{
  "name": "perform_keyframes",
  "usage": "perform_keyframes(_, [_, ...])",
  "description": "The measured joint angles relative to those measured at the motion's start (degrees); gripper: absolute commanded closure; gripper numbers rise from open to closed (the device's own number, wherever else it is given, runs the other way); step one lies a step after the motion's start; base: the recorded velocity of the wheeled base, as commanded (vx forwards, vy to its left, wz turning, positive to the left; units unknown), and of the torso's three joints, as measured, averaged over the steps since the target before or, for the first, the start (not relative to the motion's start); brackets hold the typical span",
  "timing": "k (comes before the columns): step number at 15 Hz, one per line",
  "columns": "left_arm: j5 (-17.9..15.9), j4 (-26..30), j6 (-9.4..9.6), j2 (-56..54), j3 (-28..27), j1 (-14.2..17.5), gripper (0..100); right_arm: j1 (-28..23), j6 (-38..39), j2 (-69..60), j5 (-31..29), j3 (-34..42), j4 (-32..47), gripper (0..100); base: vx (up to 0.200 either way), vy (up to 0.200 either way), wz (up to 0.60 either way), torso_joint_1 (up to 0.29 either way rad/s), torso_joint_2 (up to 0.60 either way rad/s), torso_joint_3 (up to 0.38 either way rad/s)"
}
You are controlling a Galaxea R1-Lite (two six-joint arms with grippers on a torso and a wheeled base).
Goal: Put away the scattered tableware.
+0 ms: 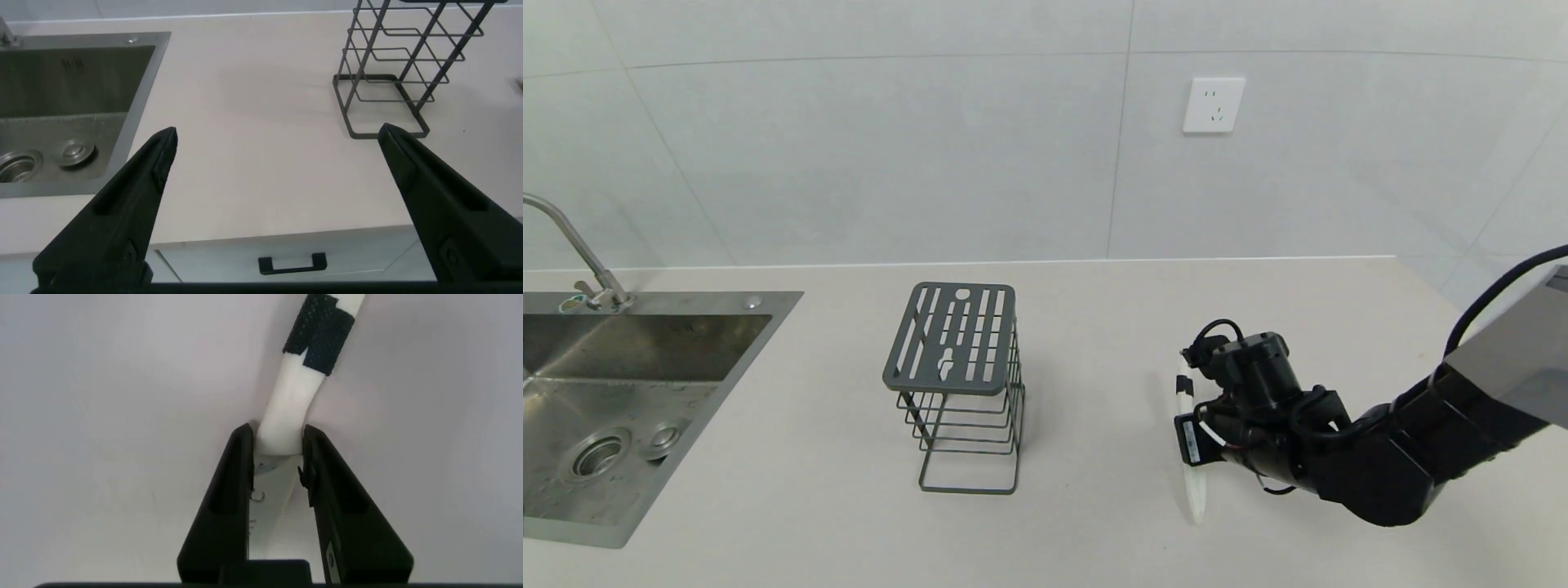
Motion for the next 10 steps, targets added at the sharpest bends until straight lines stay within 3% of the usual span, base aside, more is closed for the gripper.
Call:
perform_keyframes(6, [0.0,0.0,0.13,0.0,0.0,0.0,0,-1.4,-0.9,-8.9,2.4,0.3,-5.0,100,0.000,0.000,0.00,0.000,0.00,0.000])
perform_keyframes(10, [-0.6,-1.9,3.06,0.0,0.0,0.0,0,-3.7,-3.6,-16.7,5.0,3.8,-8.8,100,0.000,0.000,0.00,0.000,0.00,0.000])
